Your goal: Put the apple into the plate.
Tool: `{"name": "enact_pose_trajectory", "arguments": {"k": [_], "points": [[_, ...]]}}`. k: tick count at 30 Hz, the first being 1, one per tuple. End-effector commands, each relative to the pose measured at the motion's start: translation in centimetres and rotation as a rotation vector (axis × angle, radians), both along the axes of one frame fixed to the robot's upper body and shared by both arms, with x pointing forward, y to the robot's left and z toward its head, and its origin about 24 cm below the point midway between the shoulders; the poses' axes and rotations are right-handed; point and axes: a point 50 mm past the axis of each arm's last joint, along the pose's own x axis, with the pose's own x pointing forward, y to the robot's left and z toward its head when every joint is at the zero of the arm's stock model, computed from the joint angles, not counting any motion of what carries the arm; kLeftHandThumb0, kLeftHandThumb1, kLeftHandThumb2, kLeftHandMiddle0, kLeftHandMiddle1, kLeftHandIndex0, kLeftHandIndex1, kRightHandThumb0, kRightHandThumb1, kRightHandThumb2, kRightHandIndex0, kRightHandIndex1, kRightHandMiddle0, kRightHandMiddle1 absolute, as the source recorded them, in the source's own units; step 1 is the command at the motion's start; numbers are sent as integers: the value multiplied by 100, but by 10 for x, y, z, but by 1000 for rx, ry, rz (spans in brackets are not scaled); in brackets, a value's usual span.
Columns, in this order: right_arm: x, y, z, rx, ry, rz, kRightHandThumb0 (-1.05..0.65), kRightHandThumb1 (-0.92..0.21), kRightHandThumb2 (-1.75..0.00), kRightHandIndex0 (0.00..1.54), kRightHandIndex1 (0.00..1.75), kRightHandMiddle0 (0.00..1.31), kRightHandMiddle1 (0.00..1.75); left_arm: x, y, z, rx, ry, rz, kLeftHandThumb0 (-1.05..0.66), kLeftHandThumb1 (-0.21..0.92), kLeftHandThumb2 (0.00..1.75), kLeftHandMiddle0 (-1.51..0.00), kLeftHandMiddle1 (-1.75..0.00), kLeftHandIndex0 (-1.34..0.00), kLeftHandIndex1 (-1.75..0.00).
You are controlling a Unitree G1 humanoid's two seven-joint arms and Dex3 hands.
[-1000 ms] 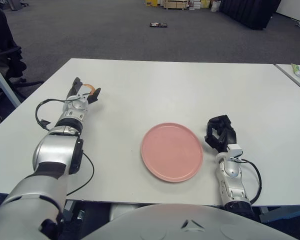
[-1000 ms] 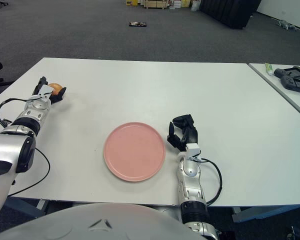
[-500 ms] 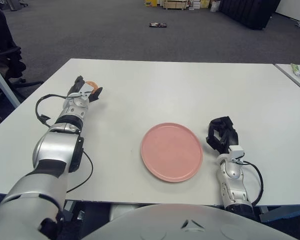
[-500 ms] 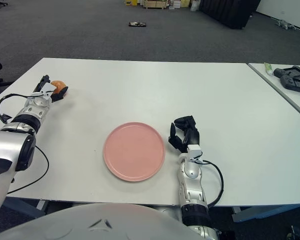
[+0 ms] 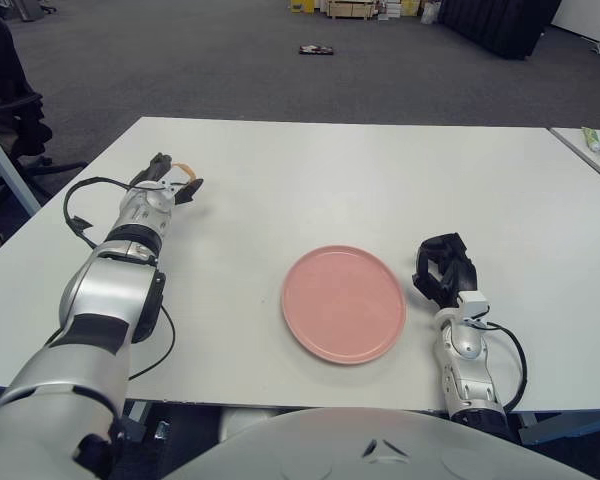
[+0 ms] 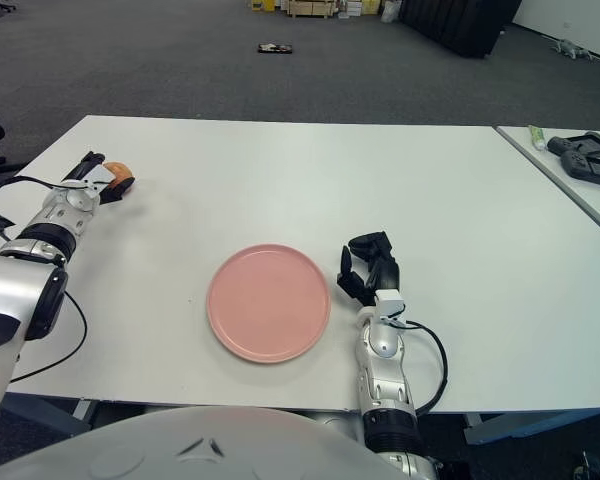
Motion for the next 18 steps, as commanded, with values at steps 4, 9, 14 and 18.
{"name": "enact_pose_trajectory", "arguments": {"k": [4, 9, 14, 18], "points": [[-13, -3, -18, 10, 102, -27, -38, -66, -89, 58, 134, 35, 175, 5, -1, 9, 42, 13, -35, -93, 92, 52, 0, -29, 0, -76], [-14, -3, -17, 8, 103, -35, -38, -66, -89, 58, 134, 35, 175, 5, 0, 8, 73, 47, -57, -95, 92, 51, 0, -32, 0, -77], [-14, -3, -17, 15, 107, -45, -38, -66, -88, 57, 133, 35, 175, 3, 0, 4, 108, 95, -89, -96, 92, 53, 0, -36, 0, -73], [-15, -3, -17, 18, 113, -48, -38, -67, -88, 56, 132, 34, 175, 2, -1, 2, 124, 116, -118, -97, 92, 54, 0, -55, 0, -94]]}}
